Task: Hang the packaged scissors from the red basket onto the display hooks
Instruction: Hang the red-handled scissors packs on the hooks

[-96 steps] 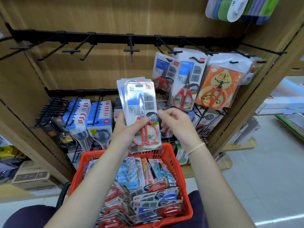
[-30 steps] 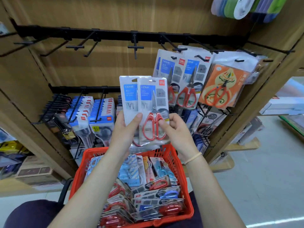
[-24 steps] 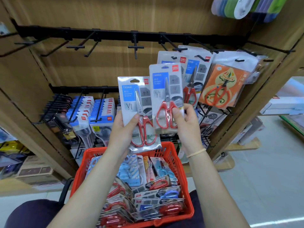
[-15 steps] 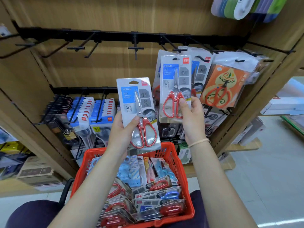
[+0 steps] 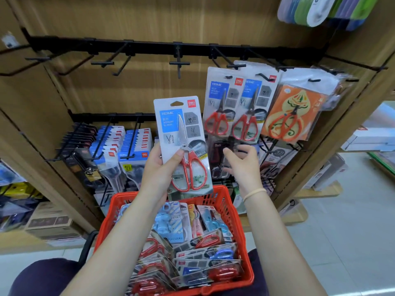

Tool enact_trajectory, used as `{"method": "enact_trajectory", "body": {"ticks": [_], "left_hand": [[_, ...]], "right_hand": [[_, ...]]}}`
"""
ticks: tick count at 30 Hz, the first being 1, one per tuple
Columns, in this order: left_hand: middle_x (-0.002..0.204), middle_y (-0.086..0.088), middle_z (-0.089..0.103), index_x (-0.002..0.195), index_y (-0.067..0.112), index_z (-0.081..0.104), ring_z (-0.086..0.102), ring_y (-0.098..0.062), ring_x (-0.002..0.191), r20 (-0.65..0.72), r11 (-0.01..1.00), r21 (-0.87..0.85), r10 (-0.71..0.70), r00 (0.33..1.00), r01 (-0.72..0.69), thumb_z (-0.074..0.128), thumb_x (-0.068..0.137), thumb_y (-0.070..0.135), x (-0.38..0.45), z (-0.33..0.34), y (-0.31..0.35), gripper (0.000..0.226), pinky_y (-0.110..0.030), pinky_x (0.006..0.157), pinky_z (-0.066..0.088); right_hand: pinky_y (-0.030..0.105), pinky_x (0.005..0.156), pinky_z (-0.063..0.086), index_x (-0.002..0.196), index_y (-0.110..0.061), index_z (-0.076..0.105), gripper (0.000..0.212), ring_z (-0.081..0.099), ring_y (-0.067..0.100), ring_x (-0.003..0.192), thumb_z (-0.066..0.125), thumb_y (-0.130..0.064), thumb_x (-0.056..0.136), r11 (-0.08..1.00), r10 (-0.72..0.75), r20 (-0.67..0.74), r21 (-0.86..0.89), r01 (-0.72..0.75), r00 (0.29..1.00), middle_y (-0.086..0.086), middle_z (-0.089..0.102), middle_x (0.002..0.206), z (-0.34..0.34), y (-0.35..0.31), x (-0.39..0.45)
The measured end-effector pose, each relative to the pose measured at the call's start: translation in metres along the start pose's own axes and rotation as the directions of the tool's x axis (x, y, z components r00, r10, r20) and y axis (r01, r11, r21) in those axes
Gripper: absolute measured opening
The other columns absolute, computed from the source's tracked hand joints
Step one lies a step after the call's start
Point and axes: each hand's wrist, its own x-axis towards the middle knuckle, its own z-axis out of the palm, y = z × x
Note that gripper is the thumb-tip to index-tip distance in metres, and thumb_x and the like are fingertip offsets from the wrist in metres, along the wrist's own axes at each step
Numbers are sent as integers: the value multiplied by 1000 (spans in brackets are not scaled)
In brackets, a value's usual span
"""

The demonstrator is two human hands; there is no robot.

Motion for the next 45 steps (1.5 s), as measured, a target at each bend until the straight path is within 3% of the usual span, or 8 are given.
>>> {"method": "enact_trajectory", "body": {"ticks": [4,7,13,20,24,30,41,45], "left_hand": [[125,-7,73,121,25,65,69,-31,117,21,1000,6,16,1000,-17,70,94,9,0,8,0,31,-59,104,51],[122,-5,74,122,22,65,70,-28,115,73,998,54,39,997,-43,70,96,13,0,16,3,29,-55,103,53],[94,-2,80,118,21,64,76,-15,84,248,988,154,-14,969,-25,60,101,13,2,37,14,19,-28,71,61],[91,-1,74,102,25,73,68,-6,80,364,923,372,-45,930,-100,74,93,20,26,91,10,11,-21,70,51],[82,4,70,96,30,70,66,-1,71,373,910,391,-20,928,-138,76,91,17,35,122,6,15,-20,67,51],[94,-12,75,108,26,71,72,-27,88,325,893,426,-1,946,-146,80,87,28,46,131,-5,22,-48,87,57],[86,-8,59,151,48,35,55,-11,60,410,744,530,194,891,-406,67,99,17,56,130,-29,68,-23,64,49],[85,-18,68,154,52,30,68,-30,78,385,740,587,101,917,-328,68,98,24,87,137,-35,73,-46,83,61]], "right_hand": [[34,68,55,98,-11,67,24,65,17,79,72,-33,92,986,-112,256,-90,139,960,9,70,91,3,4,-25],[46,86,55,98,-8,66,31,67,21,86,79,-33,86,971,-163,355,-107,213,921,16,71,95,6,7,-34],[58,99,49,109,-12,63,19,68,31,106,65,-27,98,967,-240,218,144,212,946,20,69,111,-14,4,-30],[26,83,52,104,-17,64,11,66,7,92,59,-26,102,952,-244,-18,184,243,970,-2,73,99,-59,-10,-6],[32,81,47,100,-9,62,21,59,12,84,60,-30,102,958,-239,-87,141,250,967,5,68,93,-76,-15,14],[41,90,52,103,-17,66,18,67,20,94,63,-34,99,964,-246,-102,74,254,964,2,72,100,-83,-13,33],[27,104,40,151,-39,36,52,47,12,133,54,-26,104,833,-521,-83,-265,486,849,-15,47,148,-81,6,54],[35,83,45,156,-43,29,52,54,28,104,44,-31,108,764,-476,-5,-498,410,880,12,53,126,-75,4,86]]}}
